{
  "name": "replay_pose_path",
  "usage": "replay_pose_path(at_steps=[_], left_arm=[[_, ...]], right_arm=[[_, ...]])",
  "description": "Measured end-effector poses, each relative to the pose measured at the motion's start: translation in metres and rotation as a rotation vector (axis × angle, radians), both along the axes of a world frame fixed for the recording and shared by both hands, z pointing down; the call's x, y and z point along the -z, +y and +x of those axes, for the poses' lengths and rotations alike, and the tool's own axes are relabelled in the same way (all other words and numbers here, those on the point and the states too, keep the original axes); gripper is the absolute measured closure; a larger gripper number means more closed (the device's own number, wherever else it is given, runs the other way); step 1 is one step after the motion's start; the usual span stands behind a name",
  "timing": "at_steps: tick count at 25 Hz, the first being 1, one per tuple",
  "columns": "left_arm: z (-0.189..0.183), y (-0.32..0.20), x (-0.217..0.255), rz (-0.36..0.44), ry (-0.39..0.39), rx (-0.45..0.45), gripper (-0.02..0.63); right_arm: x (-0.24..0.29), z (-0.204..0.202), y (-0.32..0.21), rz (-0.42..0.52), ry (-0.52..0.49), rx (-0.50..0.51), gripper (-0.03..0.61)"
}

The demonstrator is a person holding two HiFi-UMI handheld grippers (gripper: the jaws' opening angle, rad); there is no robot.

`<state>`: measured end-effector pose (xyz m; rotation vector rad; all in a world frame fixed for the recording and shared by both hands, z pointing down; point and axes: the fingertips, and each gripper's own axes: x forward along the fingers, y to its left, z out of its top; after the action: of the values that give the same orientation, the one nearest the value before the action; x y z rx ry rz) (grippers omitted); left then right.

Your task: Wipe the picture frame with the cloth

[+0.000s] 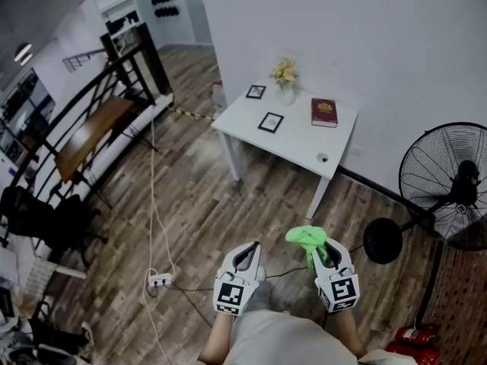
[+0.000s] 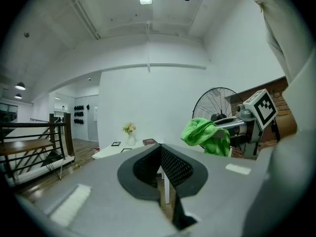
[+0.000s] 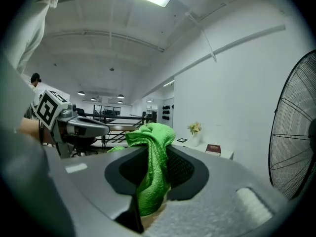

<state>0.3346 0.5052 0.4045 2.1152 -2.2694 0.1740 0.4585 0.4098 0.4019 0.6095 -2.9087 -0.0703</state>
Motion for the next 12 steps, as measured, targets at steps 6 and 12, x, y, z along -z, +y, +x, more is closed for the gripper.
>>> replay_pose_path(at_steps=[6,12], left_arm=[[-0.061,-0.043,0.000,-0.009,0.010,-0.015,0.594],[-0.122,-0.074,0.000,-0.012,0.020,-0.021,0.594]], right_arm=[[0.001,-0.059,-0.042,0.000,0.017,-0.016,0.486],[0.005,-0.114,-0.076,0.009,0.025,-0.041,0.486]])
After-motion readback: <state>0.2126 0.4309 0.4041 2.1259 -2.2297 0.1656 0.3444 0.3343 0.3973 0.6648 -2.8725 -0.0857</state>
